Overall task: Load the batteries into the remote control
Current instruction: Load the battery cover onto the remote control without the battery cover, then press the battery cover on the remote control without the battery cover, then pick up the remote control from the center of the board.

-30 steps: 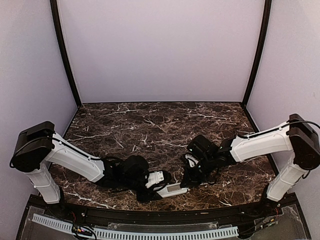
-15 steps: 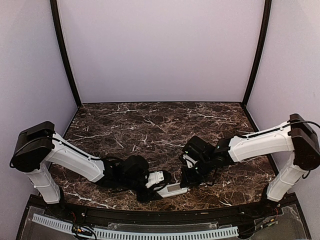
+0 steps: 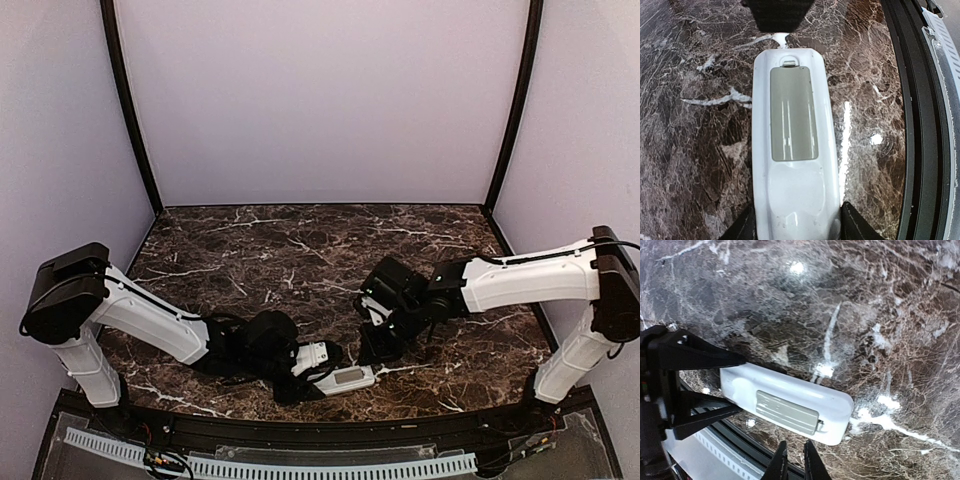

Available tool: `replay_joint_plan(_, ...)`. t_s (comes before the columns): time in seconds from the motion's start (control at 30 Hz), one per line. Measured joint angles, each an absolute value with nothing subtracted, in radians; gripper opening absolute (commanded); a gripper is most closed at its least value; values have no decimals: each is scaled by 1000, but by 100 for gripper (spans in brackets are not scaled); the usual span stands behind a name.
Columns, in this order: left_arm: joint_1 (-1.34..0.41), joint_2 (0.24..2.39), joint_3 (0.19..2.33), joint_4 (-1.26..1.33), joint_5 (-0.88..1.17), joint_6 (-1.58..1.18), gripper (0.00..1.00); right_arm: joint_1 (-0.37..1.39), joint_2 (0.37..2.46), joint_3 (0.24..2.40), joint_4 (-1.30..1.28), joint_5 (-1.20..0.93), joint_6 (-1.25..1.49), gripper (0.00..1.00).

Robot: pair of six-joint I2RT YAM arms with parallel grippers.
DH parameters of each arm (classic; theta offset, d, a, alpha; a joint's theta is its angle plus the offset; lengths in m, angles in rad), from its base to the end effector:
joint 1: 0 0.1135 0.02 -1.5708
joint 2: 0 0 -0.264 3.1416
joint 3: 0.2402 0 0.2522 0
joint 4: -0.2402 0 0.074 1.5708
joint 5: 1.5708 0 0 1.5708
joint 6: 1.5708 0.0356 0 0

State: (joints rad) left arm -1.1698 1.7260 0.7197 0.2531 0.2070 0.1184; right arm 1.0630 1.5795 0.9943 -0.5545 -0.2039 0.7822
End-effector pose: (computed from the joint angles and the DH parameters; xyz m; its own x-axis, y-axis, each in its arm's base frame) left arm 0.1189 -0.2993 0.1250 -0.1518 0.6541 -0.7410 0.9844 0.1679 -0.0534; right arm 0.1421 0.2701 0.1933 -0.9455 -0.2796 -0.1668 -0.3248 0.8449 0.4250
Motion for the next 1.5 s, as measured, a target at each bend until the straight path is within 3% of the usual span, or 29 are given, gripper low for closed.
replay_joint_plan(0.1,-1170,1726,720,252,207,118,48,1063,1562,1017,-553,-206,770,0)
replay_joint_plan(0.5,-1170,1728,721,254,208,119,50,1059,1673,938,-387,-298,767,0)
replay_joint_plan(0.63,-1170,1727,723,250,207,114,59,1058,1671,937,-366,-298,764,0)
replay_joint_plan(0.67,-1170,1725,723,249,209,109,66,1058,1668,937,-371,-295,759,0)
replay_joint_plan(0.77,-1172,1708,717,237,204,104,83,1058,1650,944,-411,-289,731,20)
replay_joint_plan(0.83,-1174,1671,696,207,200,86,87,1058,1636,965,-437,-284,688,36)
replay_joint_plan(0.9,-1176,1624,675,171,198,69,88,1058,1618,1002,-467,-271,624,48)
replay_joint_plan(1.07,-1176,1417,657,121,164,12,89,1056,1579,1090,-488,-261,395,69)
replay_joint_plan(1.3,-1129,1131,657,84,-38,-135,91,1069,1618,1133,-522,-249,15,80)
replay_joint_plan(1.5,-1101,989,646,20,-223,-243,96,1151,1745,1169,-547,-247,-283,81)
